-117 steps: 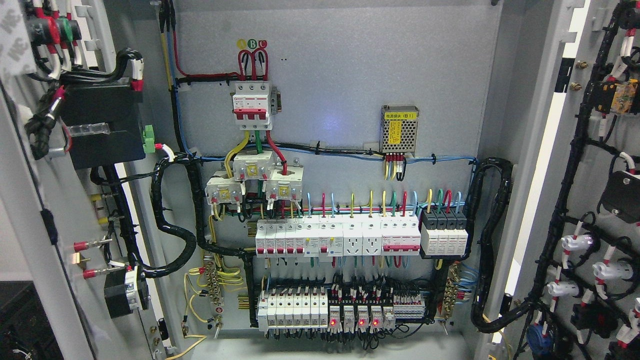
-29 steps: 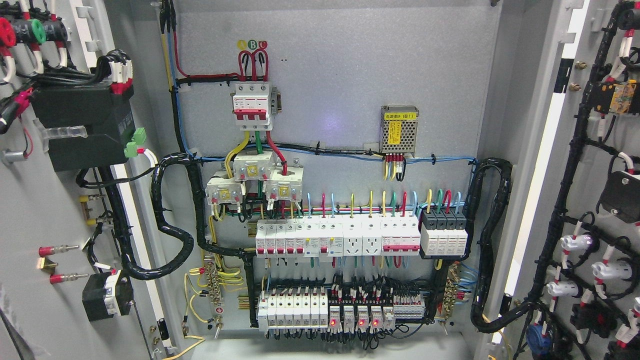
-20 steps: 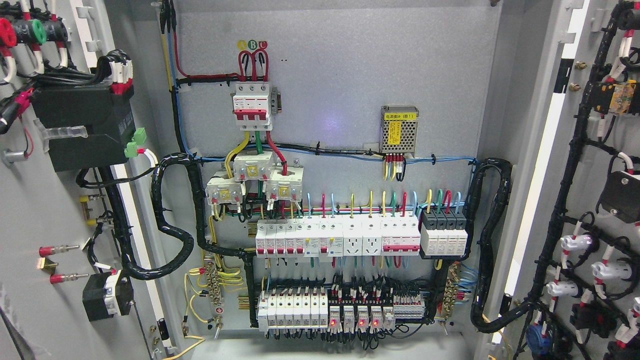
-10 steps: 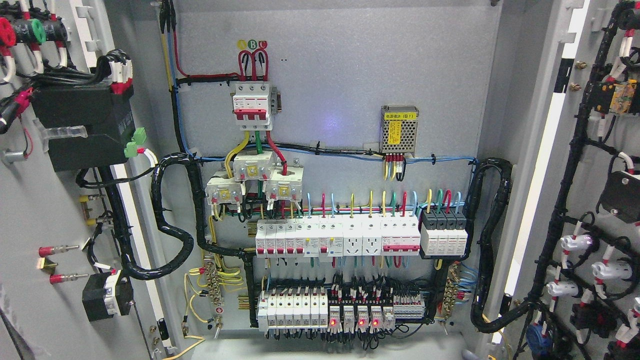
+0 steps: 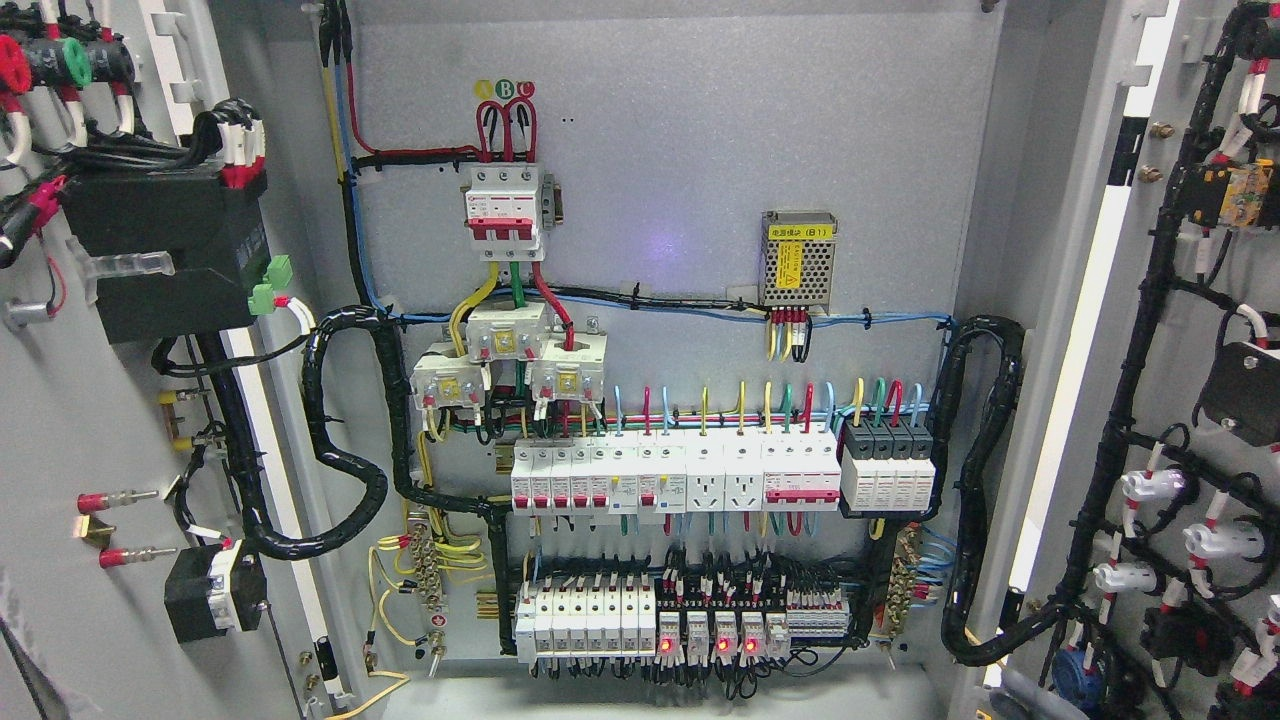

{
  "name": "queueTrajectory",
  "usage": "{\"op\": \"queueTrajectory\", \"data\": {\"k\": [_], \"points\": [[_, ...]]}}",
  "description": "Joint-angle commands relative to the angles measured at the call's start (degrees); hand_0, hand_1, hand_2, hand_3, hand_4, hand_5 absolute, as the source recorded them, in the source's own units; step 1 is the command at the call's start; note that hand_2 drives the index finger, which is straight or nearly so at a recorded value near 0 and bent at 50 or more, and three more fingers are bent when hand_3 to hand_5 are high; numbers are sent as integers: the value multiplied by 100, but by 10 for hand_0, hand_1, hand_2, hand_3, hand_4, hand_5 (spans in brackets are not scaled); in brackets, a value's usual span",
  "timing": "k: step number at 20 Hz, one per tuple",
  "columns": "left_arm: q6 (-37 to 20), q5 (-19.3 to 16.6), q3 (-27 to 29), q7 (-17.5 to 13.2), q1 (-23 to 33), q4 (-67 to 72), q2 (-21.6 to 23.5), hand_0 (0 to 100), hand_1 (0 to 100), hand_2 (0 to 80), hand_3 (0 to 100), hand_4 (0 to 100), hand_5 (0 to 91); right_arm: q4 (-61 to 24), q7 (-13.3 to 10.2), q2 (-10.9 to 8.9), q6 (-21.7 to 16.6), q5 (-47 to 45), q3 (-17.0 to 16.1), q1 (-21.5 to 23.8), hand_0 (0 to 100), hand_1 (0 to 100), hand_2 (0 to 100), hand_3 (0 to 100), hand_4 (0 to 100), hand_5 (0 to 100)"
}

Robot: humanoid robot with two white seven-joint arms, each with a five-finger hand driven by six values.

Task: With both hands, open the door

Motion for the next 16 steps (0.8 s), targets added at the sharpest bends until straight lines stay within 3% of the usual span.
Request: {"op": "queueTrajectory", "data": {"k": [1, 5, 16], "points": [[-75, 408, 581, 9, -65, -295, 44, 0, 0, 0, 0, 0, 0, -16, -281, -136, -1, -50, -531, -17, 191, 0, 0, 0, 0, 0], [-189, 655, 889, 9, -39, -295, 150, 0, 0, 0, 0, 0, 0, -7, -291, -286, -1, -50, -689, -8, 191, 0, 0, 0, 0, 0], [-682, 1235, 1469, 9, 321, -321, 677, 0, 0, 0, 0, 0, 0, 28, -291, -304, -10, -50, -1181, 141, 191, 0, 0, 0, 0, 0]]}}
